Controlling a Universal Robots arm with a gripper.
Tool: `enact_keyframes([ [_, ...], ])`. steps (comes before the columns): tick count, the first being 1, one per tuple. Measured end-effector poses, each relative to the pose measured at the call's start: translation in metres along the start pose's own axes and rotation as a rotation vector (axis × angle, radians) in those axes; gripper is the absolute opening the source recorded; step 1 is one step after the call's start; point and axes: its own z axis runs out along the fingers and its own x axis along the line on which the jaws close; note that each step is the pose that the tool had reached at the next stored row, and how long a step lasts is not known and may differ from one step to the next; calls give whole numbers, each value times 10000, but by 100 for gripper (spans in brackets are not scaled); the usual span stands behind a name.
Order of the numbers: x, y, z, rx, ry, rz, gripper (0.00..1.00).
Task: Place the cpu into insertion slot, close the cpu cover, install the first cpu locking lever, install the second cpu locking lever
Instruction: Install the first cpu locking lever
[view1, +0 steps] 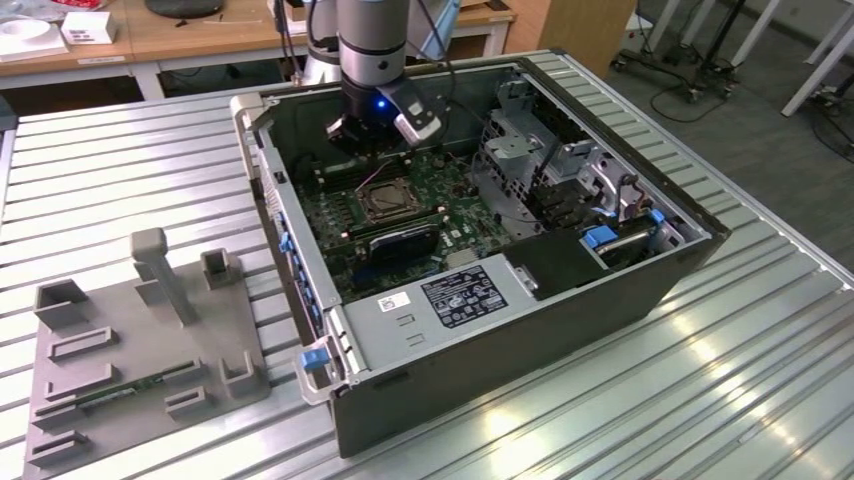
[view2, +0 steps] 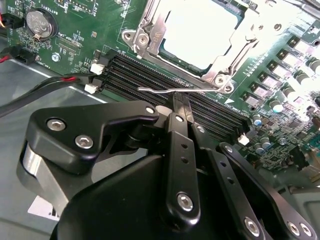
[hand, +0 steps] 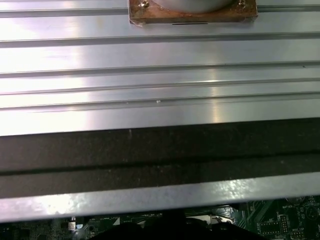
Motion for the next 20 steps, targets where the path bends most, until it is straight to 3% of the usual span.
enact_keyframes([
  [9, 0, -2, 14, 1, 0, 0, 11],
  [15, -6, 14, -79, 1, 0, 0, 11],
  [20, -5, -14, -91, 1, 0, 0, 11],
])
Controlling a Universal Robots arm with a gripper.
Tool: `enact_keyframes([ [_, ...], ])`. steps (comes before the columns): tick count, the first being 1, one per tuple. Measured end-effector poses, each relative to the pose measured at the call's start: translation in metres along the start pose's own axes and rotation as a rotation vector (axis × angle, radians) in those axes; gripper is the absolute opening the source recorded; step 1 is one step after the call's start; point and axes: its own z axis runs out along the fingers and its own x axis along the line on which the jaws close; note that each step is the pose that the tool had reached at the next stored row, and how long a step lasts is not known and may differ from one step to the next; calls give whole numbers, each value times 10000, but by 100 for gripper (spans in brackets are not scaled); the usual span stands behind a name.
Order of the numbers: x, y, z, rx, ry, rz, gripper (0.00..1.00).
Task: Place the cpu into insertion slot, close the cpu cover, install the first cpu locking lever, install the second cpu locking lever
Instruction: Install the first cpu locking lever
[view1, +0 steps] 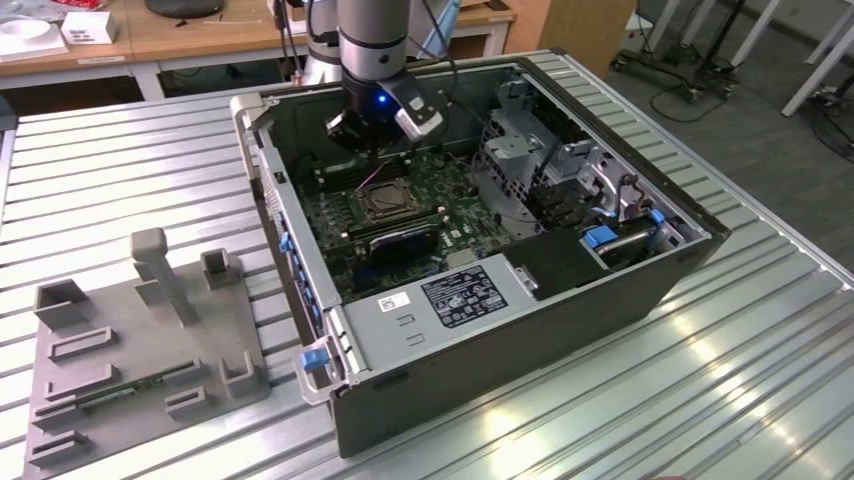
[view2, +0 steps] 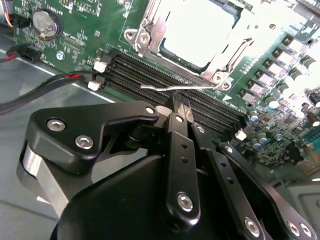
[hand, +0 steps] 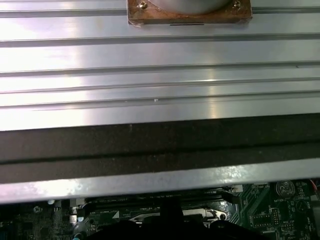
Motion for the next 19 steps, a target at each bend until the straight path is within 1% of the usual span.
enact_keyframes([
  [2, -1, -24, -4, 0, 1, 0, 11],
  [6, -2, -28, 13, -3, -1, 1, 11],
  [10, -8, -32, 36, -36, 2, 3, 11],
  [19, -50, -44, 81, -58, 2, 18, 11],
])
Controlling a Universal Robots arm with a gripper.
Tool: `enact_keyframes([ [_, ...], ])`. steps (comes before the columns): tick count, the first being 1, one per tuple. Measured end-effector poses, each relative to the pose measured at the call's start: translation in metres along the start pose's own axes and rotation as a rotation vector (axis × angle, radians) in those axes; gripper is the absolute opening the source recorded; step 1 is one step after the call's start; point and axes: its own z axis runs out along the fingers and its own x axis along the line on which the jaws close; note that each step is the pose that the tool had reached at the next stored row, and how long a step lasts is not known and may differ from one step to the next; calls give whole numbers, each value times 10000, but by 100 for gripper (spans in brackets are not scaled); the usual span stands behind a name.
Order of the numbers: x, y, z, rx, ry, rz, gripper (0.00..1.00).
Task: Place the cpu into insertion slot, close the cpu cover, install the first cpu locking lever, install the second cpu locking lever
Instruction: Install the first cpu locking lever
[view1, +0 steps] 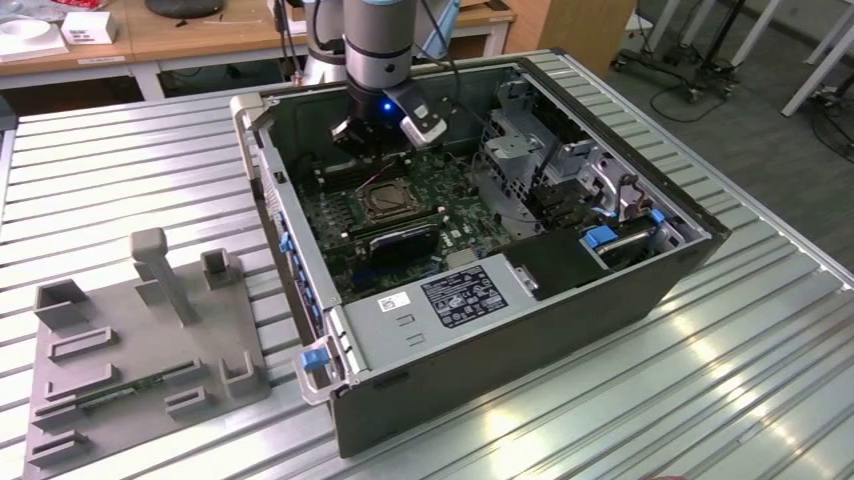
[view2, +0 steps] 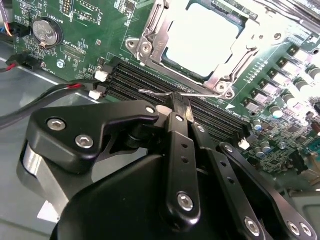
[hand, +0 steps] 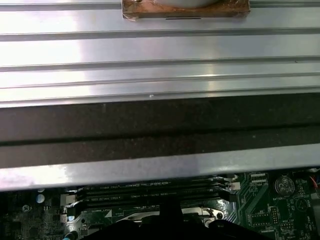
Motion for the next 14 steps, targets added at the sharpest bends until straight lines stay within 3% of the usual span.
enact_keyframes([
  [14, -19, -23, 101, -6, -2, 11, 11],
])
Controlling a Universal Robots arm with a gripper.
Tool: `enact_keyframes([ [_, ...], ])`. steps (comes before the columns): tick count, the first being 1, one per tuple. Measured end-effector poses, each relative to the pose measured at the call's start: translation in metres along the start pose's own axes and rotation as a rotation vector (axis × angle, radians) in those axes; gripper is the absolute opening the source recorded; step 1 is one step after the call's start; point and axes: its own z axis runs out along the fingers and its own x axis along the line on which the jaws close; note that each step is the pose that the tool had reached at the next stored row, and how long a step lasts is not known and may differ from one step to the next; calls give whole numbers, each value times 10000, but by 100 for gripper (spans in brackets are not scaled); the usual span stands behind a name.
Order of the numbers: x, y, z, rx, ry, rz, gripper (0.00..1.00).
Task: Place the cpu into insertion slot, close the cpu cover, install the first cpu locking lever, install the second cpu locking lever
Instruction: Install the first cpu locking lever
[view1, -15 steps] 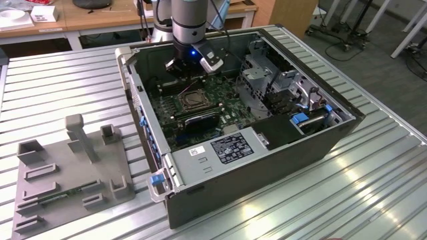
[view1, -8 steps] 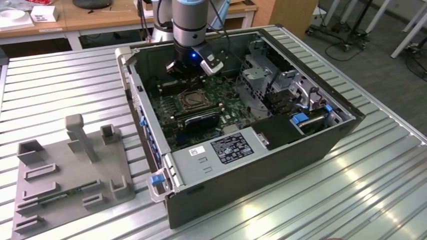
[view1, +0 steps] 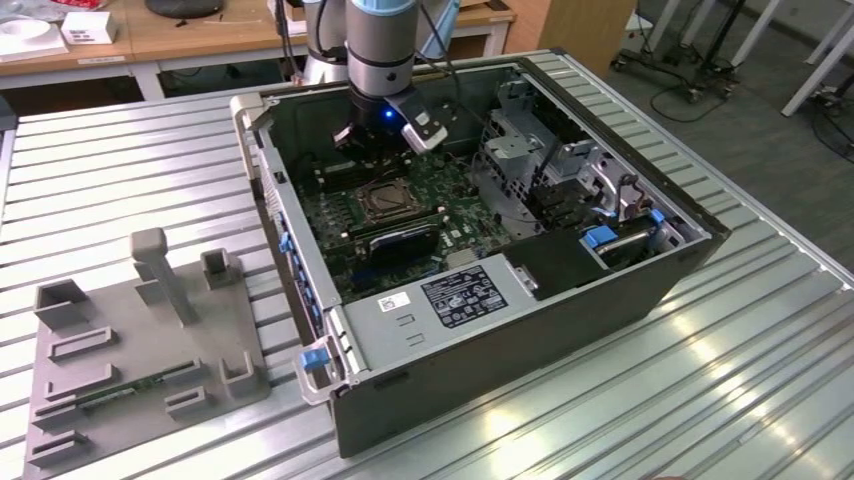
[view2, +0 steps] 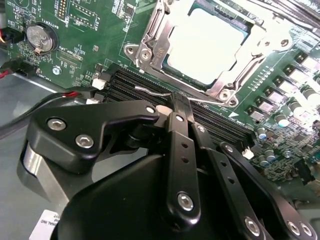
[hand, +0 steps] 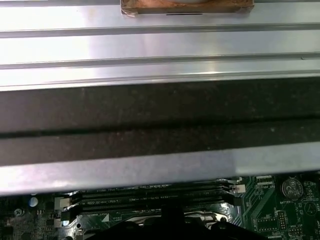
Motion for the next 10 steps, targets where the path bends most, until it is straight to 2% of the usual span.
enact_keyframes([
  [10, -36, 3, 44, 1, -1, 3, 11],
])
